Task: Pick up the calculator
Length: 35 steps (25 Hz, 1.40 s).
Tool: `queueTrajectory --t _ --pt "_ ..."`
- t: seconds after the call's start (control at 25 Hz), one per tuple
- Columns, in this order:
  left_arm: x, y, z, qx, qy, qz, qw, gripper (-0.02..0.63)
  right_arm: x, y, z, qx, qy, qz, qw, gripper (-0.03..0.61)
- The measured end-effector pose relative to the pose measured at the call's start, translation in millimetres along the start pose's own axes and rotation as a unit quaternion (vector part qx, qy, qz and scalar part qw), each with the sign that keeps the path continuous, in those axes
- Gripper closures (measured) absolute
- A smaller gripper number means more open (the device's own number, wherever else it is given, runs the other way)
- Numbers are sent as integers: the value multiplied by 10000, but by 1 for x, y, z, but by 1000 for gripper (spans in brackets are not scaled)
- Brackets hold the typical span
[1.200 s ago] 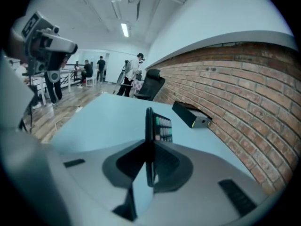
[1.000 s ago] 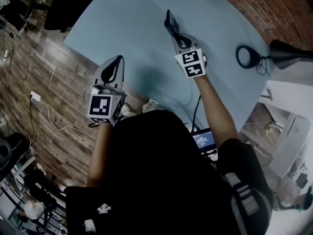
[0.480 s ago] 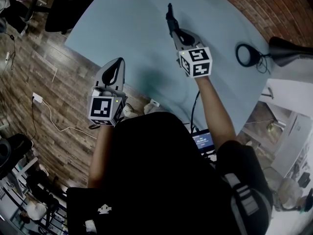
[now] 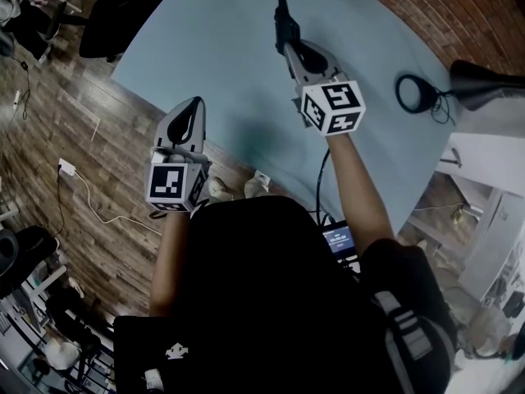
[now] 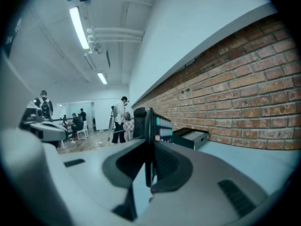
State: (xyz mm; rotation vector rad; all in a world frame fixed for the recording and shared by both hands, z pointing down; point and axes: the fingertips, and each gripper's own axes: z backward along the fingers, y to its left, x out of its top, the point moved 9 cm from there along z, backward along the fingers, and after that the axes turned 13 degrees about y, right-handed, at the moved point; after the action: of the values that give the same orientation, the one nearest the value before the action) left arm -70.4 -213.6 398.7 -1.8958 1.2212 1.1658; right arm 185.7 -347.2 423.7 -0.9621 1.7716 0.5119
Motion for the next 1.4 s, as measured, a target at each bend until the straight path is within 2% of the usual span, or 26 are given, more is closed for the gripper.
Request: queueTrajectory --t 0.44,0.72,0.96,1.4 --pt "16 12 -10 169 -178 201 9995 604 16 8 16 181 -323 -60 9993 532" --pt "12 22 -13 164 -253 375 9988 605 19 14 18 198 -344 -110 9992 532" --pt "13 25 -10 -5 -248 310 9992 604 22 25 24 100 -391 -132 9991 532" --pt "7 41 32 -311 -418 173 9985 604 32 78 50 -104 -591 -122 9981 532"
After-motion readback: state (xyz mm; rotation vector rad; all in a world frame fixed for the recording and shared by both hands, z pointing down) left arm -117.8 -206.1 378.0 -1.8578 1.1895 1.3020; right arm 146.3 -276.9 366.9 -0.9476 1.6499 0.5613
